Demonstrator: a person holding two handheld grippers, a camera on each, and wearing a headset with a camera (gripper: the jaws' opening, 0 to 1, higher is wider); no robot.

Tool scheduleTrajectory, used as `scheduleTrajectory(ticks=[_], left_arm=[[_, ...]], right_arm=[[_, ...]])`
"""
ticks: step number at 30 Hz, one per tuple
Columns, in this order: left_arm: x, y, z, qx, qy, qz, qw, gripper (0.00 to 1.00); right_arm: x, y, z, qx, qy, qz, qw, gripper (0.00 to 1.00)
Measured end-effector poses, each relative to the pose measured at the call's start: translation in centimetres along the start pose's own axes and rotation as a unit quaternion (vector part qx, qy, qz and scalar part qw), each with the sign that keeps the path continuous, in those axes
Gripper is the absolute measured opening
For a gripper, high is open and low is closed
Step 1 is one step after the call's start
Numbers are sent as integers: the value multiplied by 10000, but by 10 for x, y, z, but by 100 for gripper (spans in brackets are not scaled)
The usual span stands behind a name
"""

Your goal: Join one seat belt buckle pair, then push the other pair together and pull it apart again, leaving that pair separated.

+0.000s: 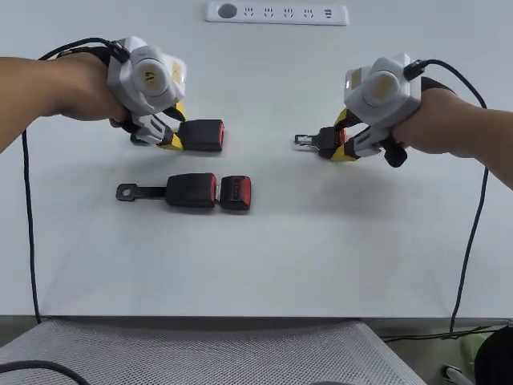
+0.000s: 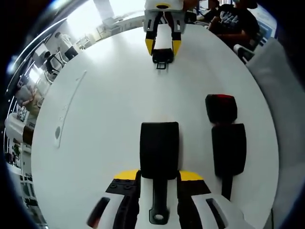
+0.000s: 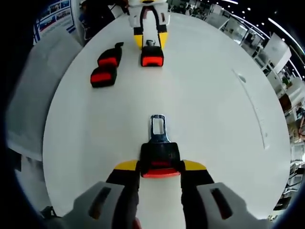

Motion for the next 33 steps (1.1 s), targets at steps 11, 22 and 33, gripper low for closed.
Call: scheduleTrajectory(ticks=[11, 22, 33], left_arm=[[-4, -6, -1, -62, -18, 184, 9998, 30], [-4, -6, -5, 32, -61, 182, 9998, 29], [-6, -8, -3, 95, -101, 157, 9998, 29]], right_arm=[[-5, -2, -2, -36, 213, -74, 9997, 32], [-6, 3, -1, -51, 234, -4, 9997, 32], [-20, 42, -3, 105, 175, -267, 9994, 32]])
Point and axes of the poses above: the centre of the closed fingertips' face, and the gripper's own axes: x roughly backward along the fingers, z roughly to its left, y roughly out of its top, the point moved 2 cm from there along x, roughly backward along the fingers, and after that the axes turned 15 degrees about x, right-handed, at the moved point
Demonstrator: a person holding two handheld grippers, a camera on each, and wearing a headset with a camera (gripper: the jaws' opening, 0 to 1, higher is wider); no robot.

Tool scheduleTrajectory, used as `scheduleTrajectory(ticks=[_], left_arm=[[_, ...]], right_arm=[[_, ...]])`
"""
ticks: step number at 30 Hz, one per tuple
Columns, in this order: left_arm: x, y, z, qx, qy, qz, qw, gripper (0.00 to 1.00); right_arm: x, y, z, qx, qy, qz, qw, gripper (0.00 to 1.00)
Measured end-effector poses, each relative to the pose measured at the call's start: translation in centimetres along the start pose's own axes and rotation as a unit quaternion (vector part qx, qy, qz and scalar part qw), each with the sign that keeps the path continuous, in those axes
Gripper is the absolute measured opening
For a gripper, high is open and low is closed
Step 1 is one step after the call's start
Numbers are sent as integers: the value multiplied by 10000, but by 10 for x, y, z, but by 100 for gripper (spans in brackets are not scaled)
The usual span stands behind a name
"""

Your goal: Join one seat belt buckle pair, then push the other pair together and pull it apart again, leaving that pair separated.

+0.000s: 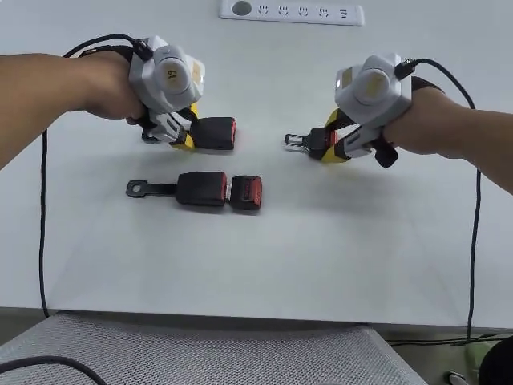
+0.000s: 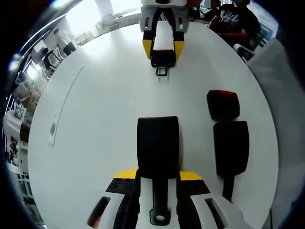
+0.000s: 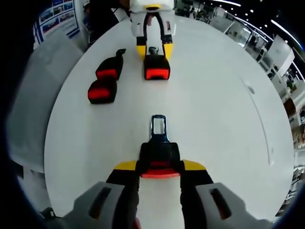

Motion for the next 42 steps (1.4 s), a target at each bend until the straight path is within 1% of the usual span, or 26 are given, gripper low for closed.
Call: scheduleTrajectory(ticks=[4, 7, 10, 12, 14, 17, 19, 21, 25, 28, 31, 32, 36, 42], left_arm=[[-1, -1, 2, -26, 10, 3, 10000, 29], [-2, -1, 2, -51, 4, 26, 10000, 29], [-2, -1, 2, -50, 19, 28, 10000, 29], [-2, 0, 1, -49, 33, 22, 10000, 29], [-2, 0, 0, -41, 38, 23, 10000, 29], [-3, -1, 1, -38, 42, 37, 10000, 29], [-4, -1, 3, -24, 50, 46, 10000, 29], [-4, -1, 2, 4, 65, 45, 10000, 29], [-4, -1, 2, -60, 35, 58, 10000, 29], [-4, -2, 3, -72, 24, 54, 10000, 29], [-3, 0, 1, -64, 35, 49, 10000, 29], [-3, 0, 1, -121, 55, 51, 9999, 29], [-3, 0, 0, -83, 43, 36, 10000, 29], [3, 4, -8, -105, 26, 53, 9999, 29]], right_arm=[[-6, 12, -4, 2, -12, -109, 9999, 32], [-11, 20, -7, 12, -38, -144, 9999, 32], [-15, 31, -8, -32, -6, -231, 9997, 32], [-18, 38, -7, 8, 4, -275, 9996, 32], [-20, 42, -8, 29, -15, -272, 9996, 32], [-23, 48, -11, 4, -32, -277, 9996, 32], [-25, 53, -13, -9, -13, -234, 9997, 32], [-26, 57, -13, 87, 28, -181, 9998, 33], [-29, 66, -14, 100, 45, -124, 9999, 33], [-34, 67, -20, 36, 39, -77, 10000, 33], [-34, 68, -20, 52, 34, -49, 10000, 33], [-34, 68, -21, 88, 32, -68, 9999, 33], [-34, 72, -19, 149, 20, -133, 9998, 33], [-38, 82, -19, 162, -21, -229, 9996, 33]])
Point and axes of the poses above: the centre of the closed fingertips' face, and the gripper's own axes: x roughly backward along the fingers, z roughly to its left, y roughly out of its top, the point moved 2 cm from there along x, roughly backward along the fingers, and after that the axes turned 15 degrees about x, right-handed, at the moved point
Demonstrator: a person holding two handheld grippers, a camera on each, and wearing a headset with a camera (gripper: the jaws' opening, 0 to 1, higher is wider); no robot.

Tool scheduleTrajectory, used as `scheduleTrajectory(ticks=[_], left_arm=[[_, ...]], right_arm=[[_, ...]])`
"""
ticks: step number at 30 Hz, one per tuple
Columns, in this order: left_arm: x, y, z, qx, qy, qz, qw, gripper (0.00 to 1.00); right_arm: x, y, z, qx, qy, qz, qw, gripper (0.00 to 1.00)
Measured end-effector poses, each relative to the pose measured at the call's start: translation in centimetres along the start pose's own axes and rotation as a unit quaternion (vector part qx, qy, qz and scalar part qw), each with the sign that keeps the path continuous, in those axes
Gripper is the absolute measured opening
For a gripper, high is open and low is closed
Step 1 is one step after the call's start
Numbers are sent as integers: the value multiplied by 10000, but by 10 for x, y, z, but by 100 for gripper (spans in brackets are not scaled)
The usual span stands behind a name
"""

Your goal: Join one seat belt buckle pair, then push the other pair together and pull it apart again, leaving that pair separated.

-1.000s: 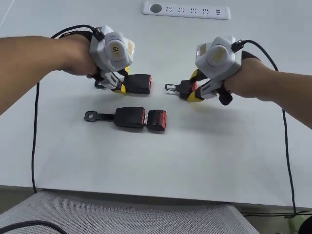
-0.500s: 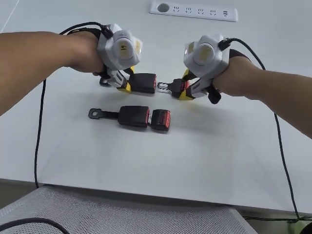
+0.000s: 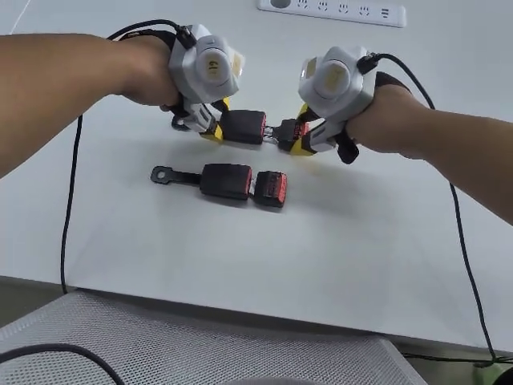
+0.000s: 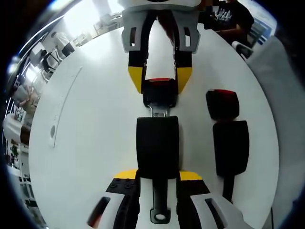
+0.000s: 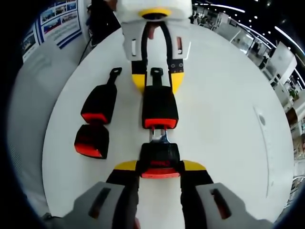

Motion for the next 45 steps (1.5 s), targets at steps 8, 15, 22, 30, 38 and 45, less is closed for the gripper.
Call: scheduleTrajectory(ticks=[8, 15, 22, 30, 38, 45], left_arm=[[3, 2, -3, -137, -22, -31, 9999, 29], [-1, 1, 2, -147, -41, -59, 9999, 28], [-2, 0, 3, -136, -29, -29, 9999, 28], [-4, -2, 6, -164, -20, -50, 9999, 28], [-4, -2, 7, -170, -27, -18, 9999, 28], [-4, -2, 7, -131, -63, -46, 9999, 28]], right_arm=[[1, 0, 0, 3, -31, 96, 9999, 32], [0, 2, -2, 80, -118, -33, 9999, 31], [-3, 5, -4, 51, -141, -111, 9998, 31], [-11, 13, -10, 66, -215, -189, 9996, 31], [-8, 12, -8, 41, -214, -215, 9995, 31], [-8, 11, -8, 102, -219, -194, 9995, 32]])
Point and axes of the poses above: the centre of the closed fingertips' face, and the gripper's own axes: x roughly backward along the fingers, z roughly to its left, y roughly out of its top, the point moved 2 cm from there along x, roughly backward along the fingers, and after that the axes turned 15 degrees about x, right-handed, at the moved point
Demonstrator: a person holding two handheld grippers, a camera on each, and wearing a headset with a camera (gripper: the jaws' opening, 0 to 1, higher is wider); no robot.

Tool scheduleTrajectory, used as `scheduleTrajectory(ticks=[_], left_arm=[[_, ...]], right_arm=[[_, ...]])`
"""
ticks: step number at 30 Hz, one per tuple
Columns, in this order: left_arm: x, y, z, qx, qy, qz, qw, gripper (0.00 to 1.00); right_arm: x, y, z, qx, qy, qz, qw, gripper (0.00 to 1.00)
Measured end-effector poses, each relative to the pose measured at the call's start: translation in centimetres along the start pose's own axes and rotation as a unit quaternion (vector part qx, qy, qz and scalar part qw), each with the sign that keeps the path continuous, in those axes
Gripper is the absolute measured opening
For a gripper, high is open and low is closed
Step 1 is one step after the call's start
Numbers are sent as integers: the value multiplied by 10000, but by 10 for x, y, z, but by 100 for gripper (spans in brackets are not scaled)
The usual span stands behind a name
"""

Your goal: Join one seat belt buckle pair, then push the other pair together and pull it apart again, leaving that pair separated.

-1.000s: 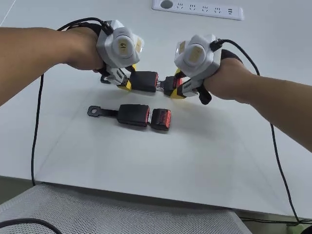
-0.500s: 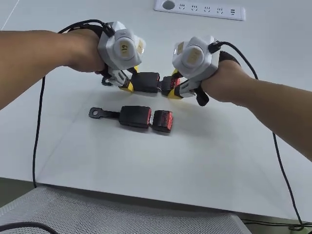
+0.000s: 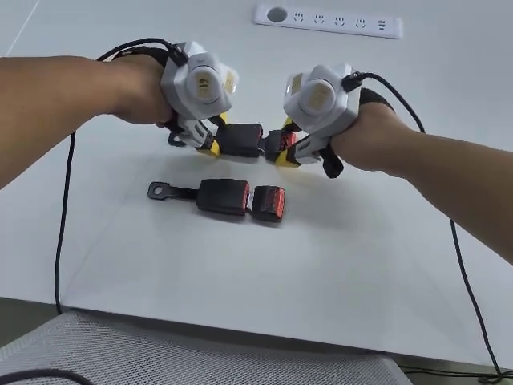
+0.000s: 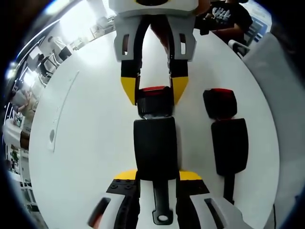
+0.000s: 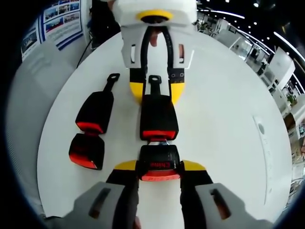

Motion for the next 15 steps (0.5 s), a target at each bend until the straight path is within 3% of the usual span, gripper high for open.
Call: scheduleTrajectory(ticks=[15], left_arm=[[1, -1, 0, 50, 60, 96, 9999, 28]], right_arm=[[7, -12, 2, -99, -93, 41, 9999, 33]])
Point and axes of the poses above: the centre of the closed fingertips' face, and the gripper's own axes: x roughly backward along the fingers, z roughly to its left, y roughly out of its top, the point moved 2 cm from there along x, roughly backward along the fingers, and after that the axes turned 15 degrees about x, right-handed, at the moved point
